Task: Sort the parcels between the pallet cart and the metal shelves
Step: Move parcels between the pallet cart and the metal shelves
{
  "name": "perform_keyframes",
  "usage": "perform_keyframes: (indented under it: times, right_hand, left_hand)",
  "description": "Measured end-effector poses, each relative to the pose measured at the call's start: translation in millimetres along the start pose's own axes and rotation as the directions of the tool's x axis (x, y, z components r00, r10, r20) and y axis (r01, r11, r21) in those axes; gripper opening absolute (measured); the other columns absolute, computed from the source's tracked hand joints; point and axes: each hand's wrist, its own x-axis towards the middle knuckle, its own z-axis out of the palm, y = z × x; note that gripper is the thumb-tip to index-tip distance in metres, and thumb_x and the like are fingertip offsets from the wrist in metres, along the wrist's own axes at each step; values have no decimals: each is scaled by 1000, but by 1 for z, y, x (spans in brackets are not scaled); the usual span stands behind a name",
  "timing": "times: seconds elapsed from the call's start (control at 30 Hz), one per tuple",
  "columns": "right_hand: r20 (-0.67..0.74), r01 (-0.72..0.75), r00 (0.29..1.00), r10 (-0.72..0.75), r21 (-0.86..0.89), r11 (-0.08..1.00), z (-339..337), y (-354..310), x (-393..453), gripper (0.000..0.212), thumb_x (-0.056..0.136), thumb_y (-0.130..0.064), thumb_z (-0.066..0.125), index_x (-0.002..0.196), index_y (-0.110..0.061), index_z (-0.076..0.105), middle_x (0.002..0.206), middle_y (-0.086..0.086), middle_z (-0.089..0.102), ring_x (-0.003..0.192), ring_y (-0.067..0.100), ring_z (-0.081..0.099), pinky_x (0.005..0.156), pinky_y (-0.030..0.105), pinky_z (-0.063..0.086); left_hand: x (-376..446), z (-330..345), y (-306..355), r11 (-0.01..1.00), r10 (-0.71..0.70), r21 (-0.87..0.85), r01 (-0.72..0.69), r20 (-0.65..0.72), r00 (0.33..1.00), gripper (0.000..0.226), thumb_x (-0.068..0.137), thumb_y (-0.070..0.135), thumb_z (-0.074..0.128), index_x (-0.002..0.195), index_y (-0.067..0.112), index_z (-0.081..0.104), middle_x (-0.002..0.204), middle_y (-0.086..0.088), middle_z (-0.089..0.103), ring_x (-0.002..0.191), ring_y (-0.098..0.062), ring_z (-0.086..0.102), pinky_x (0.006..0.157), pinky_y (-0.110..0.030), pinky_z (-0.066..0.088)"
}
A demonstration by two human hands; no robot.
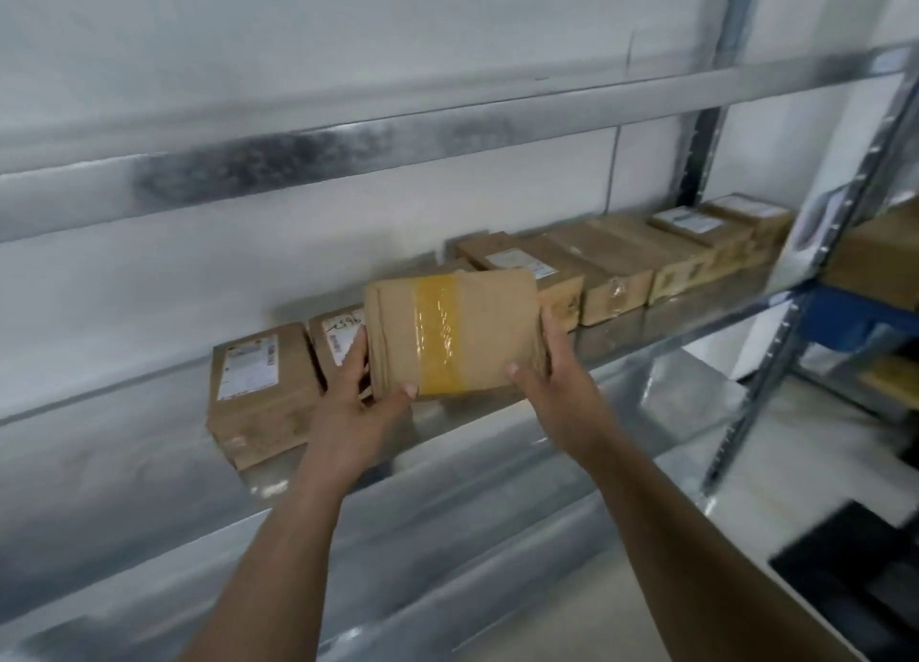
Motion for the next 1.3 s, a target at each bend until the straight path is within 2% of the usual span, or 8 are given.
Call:
perform_keyframes:
  times: [0.1,0.2,0.3,0.47,0.77,0.97,1.1,1.3]
  right_hand:
    - [-88,-33,996,31,-30,999,-51,20,-15,76,95,-29,52,152,-30,2,153,-7,29,134,16,35,108,32,32]
    - [-162,5,987,-1,22,1000,-97,32,-31,70,95,-22,55,147,-39,11,134,-31,35,121,-2,40,97,17,38]
    - [-268,-48,961,74,100,994,-139,47,-44,63,92,-18,58,143,-33,23,135,-18,48,120,6,50,100,34,46]
    - [-442,-132,879,180,138,982,-202,74,-70,58,90,-23,62,137,-28,30,110,-23,48,108,11,53,81,23,47]
    - [-620,-245,759,197,8,969,-325,122,-92,72,83,-34,70,142,-37,28,128,-17,42,119,13,46,100,47,45]
    - [-733,-278,655,182,-10,960,-415,158,-84,73,79,-43,69,139,-47,27,130,-18,42,119,12,48,98,45,47]
    - [-772,-274,621,137,-51,960,-476,173,-67,64,81,-44,67,123,-69,27,120,-35,41,115,4,47,94,39,50]
    - [-874,-295,470,125,-22,955,-549,204,-52,81,81,-47,66,147,-36,21,129,-16,42,118,10,49,87,24,50]
  left_hand:
    - [3,53,16,998,42,-54,-37,105,994,77,83,28,68,142,50,24,114,38,48,100,19,47,71,0,39]
    - [4,101,33,994,62,-96,-44,196,979,75,83,29,68,127,69,22,106,49,48,99,26,46,74,-3,40]
    - [7,146,50,990,101,-119,-70,286,953,80,81,29,69,140,56,22,113,45,48,97,29,43,69,-1,40]
    - [10,226,74,982,141,-178,-67,438,888,88,79,17,73,143,46,21,103,43,47,85,30,48,62,6,35]
    - [25,378,128,958,279,-238,-161,632,723,85,71,38,73,142,40,28,128,13,53,100,11,55,85,-28,49]
    - [42,491,172,941,338,-245,-234,689,641,81,80,34,69,145,39,21,131,9,50,104,-1,54,71,-10,41]
    - [60,556,209,930,367,-270,-249,715,595,86,78,42,70,147,36,18,138,1,46,118,-17,52,94,-40,49]
    - [85,648,252,889,451,-318,-329,729,514,89,75,54,68,146,40,16,138,2,41,116,-13,46,82,-30,46]
